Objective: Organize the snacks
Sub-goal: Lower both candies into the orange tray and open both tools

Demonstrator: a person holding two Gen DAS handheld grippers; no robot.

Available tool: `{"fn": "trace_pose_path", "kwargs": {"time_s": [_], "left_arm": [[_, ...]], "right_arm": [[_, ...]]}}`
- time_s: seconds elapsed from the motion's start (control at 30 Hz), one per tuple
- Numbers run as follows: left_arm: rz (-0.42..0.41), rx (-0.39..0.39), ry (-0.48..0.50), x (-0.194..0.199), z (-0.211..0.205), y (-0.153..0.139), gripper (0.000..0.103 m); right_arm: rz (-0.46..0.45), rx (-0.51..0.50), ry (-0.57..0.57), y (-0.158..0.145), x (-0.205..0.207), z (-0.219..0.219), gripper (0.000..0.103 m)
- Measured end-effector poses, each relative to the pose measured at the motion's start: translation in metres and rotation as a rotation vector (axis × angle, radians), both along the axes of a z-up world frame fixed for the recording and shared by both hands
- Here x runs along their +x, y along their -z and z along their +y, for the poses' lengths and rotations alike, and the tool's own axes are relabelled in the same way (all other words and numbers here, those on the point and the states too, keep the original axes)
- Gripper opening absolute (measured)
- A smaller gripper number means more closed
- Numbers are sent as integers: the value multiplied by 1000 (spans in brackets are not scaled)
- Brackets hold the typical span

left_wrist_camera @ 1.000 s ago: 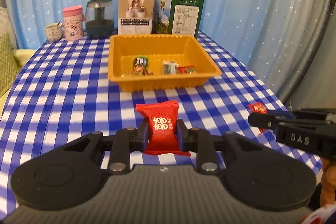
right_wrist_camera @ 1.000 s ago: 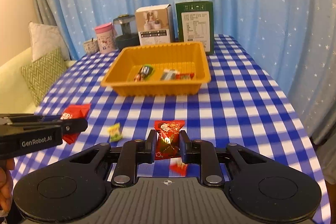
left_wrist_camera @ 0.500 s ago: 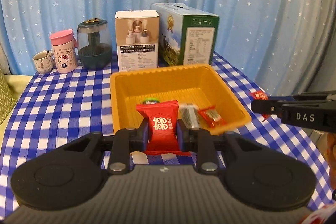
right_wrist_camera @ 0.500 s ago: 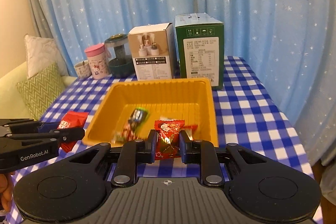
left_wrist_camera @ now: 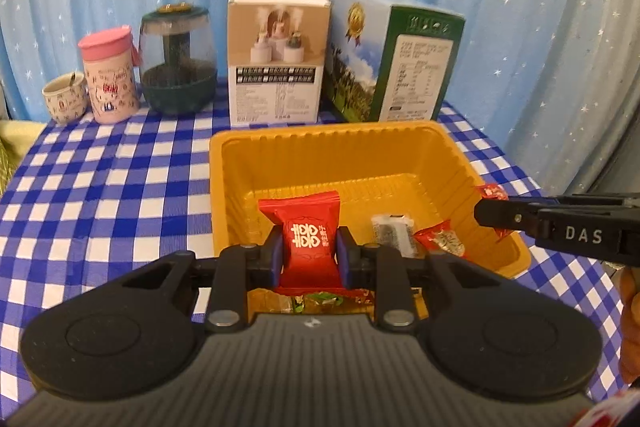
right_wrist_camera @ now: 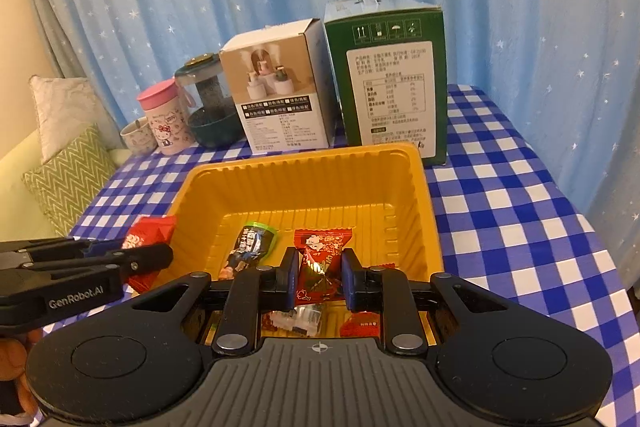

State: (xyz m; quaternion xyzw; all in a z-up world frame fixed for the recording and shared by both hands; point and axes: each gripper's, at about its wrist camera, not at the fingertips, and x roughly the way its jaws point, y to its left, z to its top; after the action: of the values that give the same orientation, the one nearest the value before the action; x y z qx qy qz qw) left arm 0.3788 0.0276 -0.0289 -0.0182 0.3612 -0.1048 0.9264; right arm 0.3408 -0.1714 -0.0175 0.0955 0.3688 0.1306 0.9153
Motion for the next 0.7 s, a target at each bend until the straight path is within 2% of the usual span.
{"fn": "trace_pose_path", "kwargs": {"time_s": [0.1,0.7], "left_arm": [[1,-25,-22,2,7,3,33],[-14,-1,-30,-11,22,2,34]], "right_arm": [[10,8,-4,4,3,2,22],[13,6,-29,6,10,20,23]]}}
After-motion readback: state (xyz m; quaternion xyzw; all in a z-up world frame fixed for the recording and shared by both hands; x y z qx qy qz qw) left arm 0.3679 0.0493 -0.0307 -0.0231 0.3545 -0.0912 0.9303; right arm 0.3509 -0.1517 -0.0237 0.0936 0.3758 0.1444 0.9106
